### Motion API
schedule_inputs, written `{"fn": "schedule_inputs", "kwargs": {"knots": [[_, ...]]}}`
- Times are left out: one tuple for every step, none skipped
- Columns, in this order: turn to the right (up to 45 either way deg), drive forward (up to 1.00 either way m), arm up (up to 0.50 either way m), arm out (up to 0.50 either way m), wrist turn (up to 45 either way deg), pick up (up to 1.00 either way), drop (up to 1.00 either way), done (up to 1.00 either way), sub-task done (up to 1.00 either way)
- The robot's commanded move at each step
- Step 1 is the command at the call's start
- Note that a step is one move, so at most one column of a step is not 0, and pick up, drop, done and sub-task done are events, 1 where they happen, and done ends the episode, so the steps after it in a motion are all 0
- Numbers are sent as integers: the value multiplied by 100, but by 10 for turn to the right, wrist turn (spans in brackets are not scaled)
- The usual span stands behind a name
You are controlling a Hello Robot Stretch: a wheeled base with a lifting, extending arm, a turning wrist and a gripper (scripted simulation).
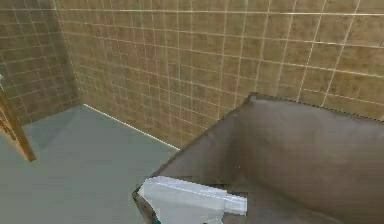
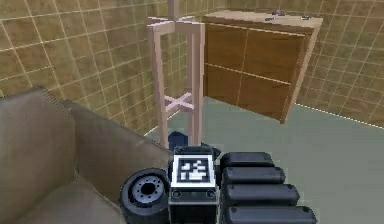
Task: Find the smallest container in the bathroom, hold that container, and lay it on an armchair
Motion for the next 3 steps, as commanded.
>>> {"fn": "schedule_inputs", "kwargs": {"knots": [[-390, 0, 0, 0, 0, 0, 0, 0, 0], [0, 65, 0, 0, 0, 0, 0, 0, 0], [450, 0, 0, 0, 0, 0, 0, 0, 0]]}}
